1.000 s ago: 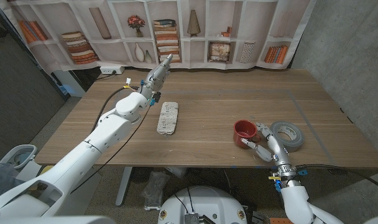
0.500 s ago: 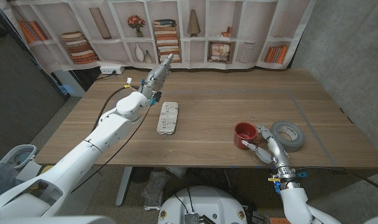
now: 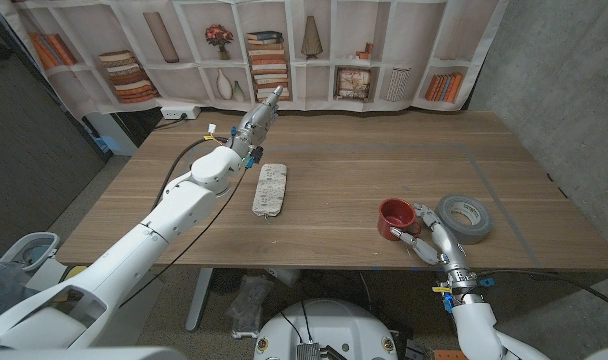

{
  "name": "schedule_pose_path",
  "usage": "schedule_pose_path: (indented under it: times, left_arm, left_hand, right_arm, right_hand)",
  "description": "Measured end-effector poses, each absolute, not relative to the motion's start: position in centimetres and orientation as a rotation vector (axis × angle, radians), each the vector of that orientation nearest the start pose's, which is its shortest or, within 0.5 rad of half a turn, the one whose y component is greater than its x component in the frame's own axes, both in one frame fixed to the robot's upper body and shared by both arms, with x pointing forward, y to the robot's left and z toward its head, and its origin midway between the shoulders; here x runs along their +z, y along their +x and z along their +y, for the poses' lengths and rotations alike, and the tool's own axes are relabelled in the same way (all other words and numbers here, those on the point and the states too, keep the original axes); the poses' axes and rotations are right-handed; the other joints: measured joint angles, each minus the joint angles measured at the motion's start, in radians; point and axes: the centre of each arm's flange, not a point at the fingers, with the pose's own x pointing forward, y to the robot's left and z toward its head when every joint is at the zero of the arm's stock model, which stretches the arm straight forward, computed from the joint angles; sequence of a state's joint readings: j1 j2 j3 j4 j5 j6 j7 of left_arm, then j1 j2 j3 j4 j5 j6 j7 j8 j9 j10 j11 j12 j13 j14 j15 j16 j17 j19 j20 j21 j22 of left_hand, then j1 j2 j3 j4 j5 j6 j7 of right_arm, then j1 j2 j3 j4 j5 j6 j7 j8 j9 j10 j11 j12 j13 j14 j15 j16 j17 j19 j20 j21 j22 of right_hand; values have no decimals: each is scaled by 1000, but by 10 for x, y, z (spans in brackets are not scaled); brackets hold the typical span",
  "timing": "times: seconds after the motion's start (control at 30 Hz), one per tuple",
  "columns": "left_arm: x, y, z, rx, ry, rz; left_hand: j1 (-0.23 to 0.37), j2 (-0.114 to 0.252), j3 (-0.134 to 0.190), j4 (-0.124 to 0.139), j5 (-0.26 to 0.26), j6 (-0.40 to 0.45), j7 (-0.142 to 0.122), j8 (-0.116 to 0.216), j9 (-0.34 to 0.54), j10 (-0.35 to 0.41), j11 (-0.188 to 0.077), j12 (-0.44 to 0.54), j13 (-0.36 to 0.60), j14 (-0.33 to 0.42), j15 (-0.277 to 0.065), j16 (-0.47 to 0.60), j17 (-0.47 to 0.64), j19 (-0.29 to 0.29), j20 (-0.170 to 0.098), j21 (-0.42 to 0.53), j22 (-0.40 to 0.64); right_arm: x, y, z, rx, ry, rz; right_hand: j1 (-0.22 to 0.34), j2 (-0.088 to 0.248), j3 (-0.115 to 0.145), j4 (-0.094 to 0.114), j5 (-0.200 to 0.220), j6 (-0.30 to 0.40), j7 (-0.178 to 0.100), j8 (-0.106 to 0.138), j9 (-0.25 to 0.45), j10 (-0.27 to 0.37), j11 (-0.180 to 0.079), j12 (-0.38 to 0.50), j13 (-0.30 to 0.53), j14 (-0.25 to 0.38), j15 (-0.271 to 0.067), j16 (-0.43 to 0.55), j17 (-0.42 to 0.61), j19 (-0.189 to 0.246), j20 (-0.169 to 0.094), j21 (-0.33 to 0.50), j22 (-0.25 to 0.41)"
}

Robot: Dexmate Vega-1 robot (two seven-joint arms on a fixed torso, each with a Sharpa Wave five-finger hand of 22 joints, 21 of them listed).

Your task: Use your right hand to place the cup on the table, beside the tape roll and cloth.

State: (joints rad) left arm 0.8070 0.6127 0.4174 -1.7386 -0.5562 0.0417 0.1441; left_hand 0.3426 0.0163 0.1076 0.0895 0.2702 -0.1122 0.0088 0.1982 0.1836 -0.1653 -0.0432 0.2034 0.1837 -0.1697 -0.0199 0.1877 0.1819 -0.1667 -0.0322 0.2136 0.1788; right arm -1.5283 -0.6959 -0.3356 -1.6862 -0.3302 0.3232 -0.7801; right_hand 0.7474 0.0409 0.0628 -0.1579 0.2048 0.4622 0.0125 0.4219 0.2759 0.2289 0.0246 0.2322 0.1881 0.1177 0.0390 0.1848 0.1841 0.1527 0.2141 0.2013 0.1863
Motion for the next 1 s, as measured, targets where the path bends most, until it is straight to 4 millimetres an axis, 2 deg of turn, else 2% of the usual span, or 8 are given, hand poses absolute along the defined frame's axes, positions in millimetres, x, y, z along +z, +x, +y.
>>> schedule_pose_path:
  times: [0.4, 0.53, 0.57, 0.6, 0.7, 0.73, 0.83, 1.0]
  left_arm:
    - [66, 597, 212, -266, 149, -627]
    - [66, 598, 212, -266, 149, -626]
    - [66, 598, 212, -266, 149, -627]
    - [67, 598, 212, -268, 150, -627]
    - [68, 598, 212, -270, 153, -626]
    - [68, 598, 212, -269, 153, -626]
    - [69, 598, 212, -269, 154, -628]
    - [69, 598, 212, -270, 157, -624]
  left_hand:
    - [4, 4, 0, 0, -4, 0, 0, 0, 0, 0, 0, 0, 0, 0, 0, 0, 0, 0, 0, 0, 0]
    - [4, 4, 0, 0, -4, 0, 0, 0, 0, 0, 0, 0, 0, 0, 0, 0, 0, 0, 0, 0, 0]
    - [4, 4, 0, 0, -4, 0, 0, 0, 0, 0, 0, 0, 0, 0, 0, 0, 0, 0, 0, 0, 0]
    - [4, 4, 0, 0, -4, 0, 0, 0, 0, 0, 0, 0, 0, 0, 0, 0, 0, 0, 0, 0, 0]
    - [4, 4, -3, 3, -4, 0, 0, 0, 0, 0, 0, 0, 0, 0, 0, 0, 0, 0, 0, 0, 0]
    - [4, 4, -3, 3, -4, 0, 0, 0, 0, 0, 0, 0, 0, 0, 0, 0, 0, 0, 0, 0, 0]
    - [4, 4, -3, 3, -4, 0, 0, 0, 0, 0, 0, 0, 0, 0, 0, 0, 0, 0, 0, 0, 0]
    - [4, 4, -3, 3, -4, 0, 0, 0, 0, 0, 0, 0, 0, 0, 0, 0, 0, 0, 0, 0, 0]
  right_arm:
    - [-236, 472, -286, -204, -723, -691]
    - [-236, 473, -286, -200, -729, -686]
    - [-237, 473, -287, -200, -732, -684]
    - [-236, 472, -285, -196, -731, -687]
    - [-235, 471, -285, -192, -736, -684]
    - [-236, 471, -285, -193, -738, -682]
    - [-237, 469, -284, -186, -744, -676]
    - [-234, 466, -284, -180, -751, -681]
  right_hand:
    - [1, -1, 6, 0, -2, -2, -2, -9, 0, -4, -4, -8, 0, -5, -5, 0, 0, 0, 0, 0, 0]
    - [1, -1, 6, 0, -4, -19, -19, -16, 0, -4, -4, -8, 0, -5, -5, 0, 0, 0, 0, 0, 0]
    - [1, -1, 17, 12, -5, -20, -20, -18, 0, -4, -4, -8, 0, -5, -5, 0, 0, 0, 0, 0, 0]
    - [1, -1, 28, 22, -5, -27, -27, -24, 0, -6, -5, -8, 0, -5, -5, 0, 0, 0, 0, 0, 0]
    - [1, -1, 27, 23, -3, -43, -43, -43, 0, -17, -16, -8, 0, -5, -5, 0, 0, -5, -4, 0, 2]
    - [-3, 3, 26, 30, -2, -50, -50, -53, 0, -18, -18, -8, 0, -5, -5, 0, 3, -9, -1, 0, 2]
    - [-9, 9, 27, 42, -1, -64, -64, -85, 0, -31, -16, -16, 0, -10, -1, 0, 5, -17, -1, 0, 2]
    - [-15, 15, 20, 49, 0, -79, -79, -113, 4, -47, -7, -16, 0, -15, 4, 0, 5, -24, -1, 0, 2]
